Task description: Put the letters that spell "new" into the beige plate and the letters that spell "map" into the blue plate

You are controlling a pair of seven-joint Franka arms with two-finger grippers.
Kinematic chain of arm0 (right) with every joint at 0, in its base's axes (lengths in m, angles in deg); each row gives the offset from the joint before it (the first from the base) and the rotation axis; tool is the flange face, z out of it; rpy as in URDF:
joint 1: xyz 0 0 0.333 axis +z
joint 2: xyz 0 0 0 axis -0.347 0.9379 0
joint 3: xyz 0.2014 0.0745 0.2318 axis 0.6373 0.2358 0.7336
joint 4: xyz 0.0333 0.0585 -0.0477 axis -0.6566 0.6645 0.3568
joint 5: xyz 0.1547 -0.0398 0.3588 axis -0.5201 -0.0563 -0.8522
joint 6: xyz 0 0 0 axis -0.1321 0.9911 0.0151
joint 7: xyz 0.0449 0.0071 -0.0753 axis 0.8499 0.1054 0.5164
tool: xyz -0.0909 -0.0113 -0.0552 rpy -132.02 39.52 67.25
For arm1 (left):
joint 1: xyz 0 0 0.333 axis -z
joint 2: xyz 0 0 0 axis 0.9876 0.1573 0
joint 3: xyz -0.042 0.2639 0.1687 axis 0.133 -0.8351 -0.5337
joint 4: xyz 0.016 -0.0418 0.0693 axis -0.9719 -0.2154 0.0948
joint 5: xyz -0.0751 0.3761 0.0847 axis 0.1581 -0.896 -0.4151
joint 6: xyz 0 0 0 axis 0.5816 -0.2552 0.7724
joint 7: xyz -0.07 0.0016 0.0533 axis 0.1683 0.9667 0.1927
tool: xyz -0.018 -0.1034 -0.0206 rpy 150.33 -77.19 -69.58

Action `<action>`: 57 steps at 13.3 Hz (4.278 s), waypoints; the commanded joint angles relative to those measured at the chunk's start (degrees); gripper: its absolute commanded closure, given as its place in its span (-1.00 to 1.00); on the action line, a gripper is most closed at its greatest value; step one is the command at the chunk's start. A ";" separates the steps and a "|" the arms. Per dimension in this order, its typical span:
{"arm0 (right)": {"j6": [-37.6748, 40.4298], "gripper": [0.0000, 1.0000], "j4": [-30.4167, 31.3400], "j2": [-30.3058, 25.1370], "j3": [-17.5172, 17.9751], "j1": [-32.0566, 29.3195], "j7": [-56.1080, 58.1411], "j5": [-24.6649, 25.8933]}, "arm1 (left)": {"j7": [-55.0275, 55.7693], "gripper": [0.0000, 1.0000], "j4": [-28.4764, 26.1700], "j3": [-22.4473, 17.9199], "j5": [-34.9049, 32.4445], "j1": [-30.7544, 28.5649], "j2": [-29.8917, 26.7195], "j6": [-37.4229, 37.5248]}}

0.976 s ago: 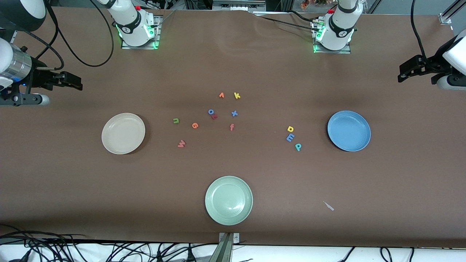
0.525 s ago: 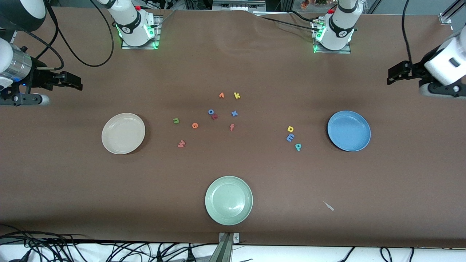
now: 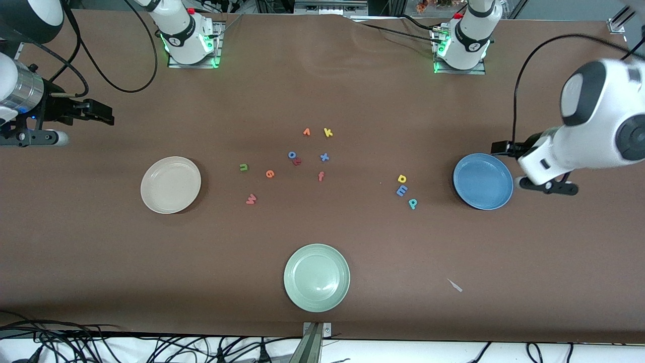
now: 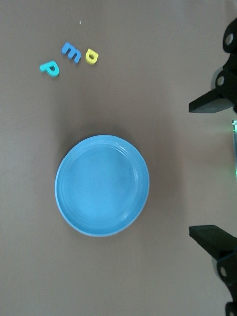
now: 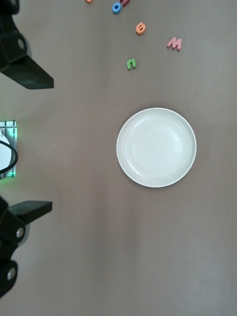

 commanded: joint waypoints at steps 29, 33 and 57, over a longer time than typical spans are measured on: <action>-4.48 -1.00 -0.46 5.93 3.98 6.54 -1.50 -2.46 | 15.43 0.29 -23.33 -2.27 9.44 23.49 13.54 -55.83; -14.32 -1.00 3.22 8.93 4.07 11.37 -9.48 -6.09 | 15.25 0.53 -23.32 -2.63 7.78 23.49 13.36 -55.57; -70.59 -0.67 34.08 21.94 4.33 20.79 -18.63 -6.26 | 2.15 -0.67 -29.48 -2.11 1.27 5.02 -2.73 -45.25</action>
